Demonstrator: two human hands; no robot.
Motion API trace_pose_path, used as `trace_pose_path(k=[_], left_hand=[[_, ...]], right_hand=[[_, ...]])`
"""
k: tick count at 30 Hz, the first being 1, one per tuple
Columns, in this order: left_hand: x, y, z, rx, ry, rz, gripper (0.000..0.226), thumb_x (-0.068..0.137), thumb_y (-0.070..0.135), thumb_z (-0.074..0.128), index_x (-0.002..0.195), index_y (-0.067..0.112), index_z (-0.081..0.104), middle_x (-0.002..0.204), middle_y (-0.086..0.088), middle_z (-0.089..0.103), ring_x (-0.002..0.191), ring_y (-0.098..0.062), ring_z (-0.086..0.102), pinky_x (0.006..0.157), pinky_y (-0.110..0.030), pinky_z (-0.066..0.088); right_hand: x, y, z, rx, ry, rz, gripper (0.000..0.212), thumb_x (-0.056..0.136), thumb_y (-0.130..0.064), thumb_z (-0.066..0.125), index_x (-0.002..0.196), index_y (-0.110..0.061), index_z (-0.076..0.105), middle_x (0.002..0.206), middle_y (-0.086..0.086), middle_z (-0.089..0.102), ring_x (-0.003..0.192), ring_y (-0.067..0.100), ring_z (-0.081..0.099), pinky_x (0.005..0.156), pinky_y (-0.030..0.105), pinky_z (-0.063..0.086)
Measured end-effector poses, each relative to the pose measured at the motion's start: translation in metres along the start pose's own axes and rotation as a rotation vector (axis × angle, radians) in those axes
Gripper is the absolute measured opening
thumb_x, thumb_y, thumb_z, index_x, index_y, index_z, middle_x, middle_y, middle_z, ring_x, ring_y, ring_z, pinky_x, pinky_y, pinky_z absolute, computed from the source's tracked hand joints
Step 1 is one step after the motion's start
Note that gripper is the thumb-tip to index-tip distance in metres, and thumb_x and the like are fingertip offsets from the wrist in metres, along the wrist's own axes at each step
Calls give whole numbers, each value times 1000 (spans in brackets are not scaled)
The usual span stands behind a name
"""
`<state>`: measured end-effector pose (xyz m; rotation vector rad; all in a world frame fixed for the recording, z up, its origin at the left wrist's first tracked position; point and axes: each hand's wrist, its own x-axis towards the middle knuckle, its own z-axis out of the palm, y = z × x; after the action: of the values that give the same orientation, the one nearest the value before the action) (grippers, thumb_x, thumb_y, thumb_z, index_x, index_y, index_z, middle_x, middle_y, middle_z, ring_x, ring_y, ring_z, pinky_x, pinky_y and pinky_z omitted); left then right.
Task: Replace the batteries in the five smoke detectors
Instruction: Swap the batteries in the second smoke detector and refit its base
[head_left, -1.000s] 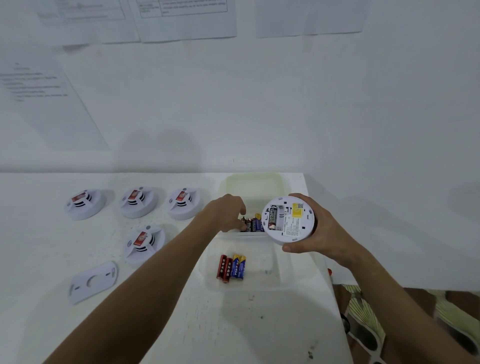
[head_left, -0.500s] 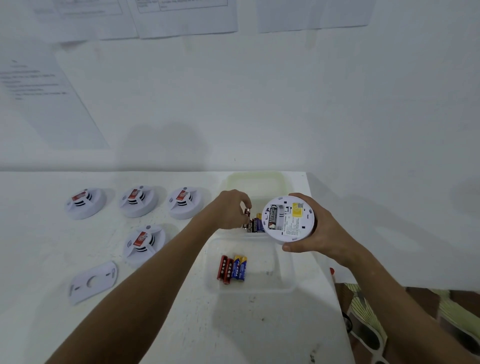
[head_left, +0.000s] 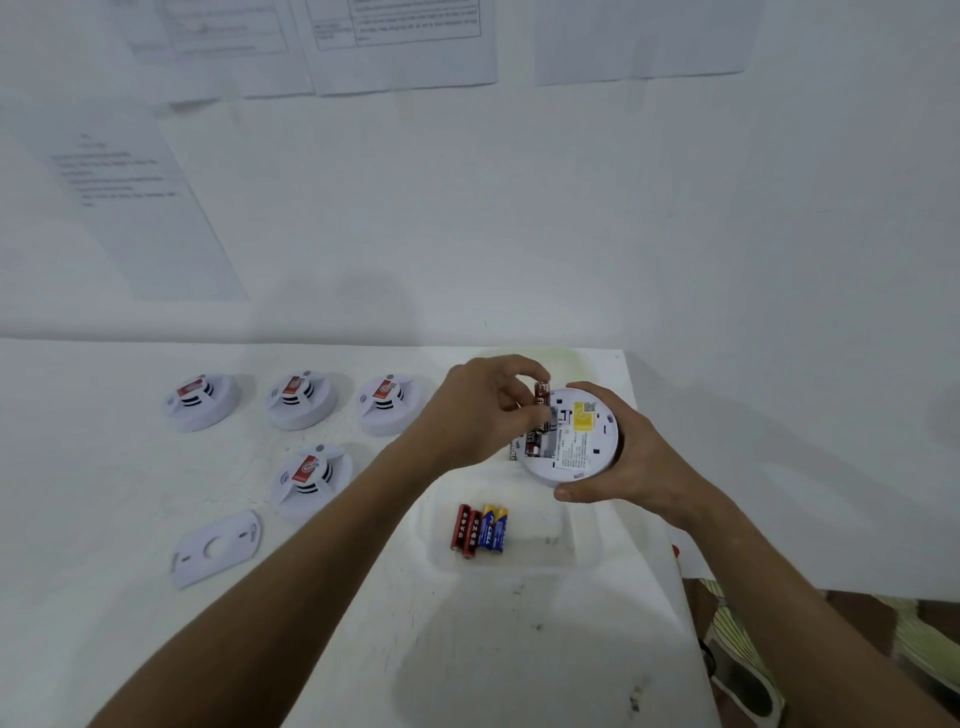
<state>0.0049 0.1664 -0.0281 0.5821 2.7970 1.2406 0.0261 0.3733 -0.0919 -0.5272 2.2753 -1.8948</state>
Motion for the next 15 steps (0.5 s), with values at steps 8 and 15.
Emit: trace_pose_path(k=[8,15], left_hand=[[-17,-8,-3,167,-67,54,41,86,43,67,125,32,62,110,4,53,92,-8,55,69,-7,36],[-34,-23,-19,79,-238,14,90,60,44,88,139,38,46,127,10,56,98,-6,62,79,-20,55]], right_hand=[[-5,-10,12,-8,-22,-25,89,55,8,90,129,-26,52,117,-10,63,109,11,62,82,24,55],[-5,-21,22,-42,-52,-16,90,52,-6,92,130,-27,53,119,-10,63,114,12,60,87,29,56]])
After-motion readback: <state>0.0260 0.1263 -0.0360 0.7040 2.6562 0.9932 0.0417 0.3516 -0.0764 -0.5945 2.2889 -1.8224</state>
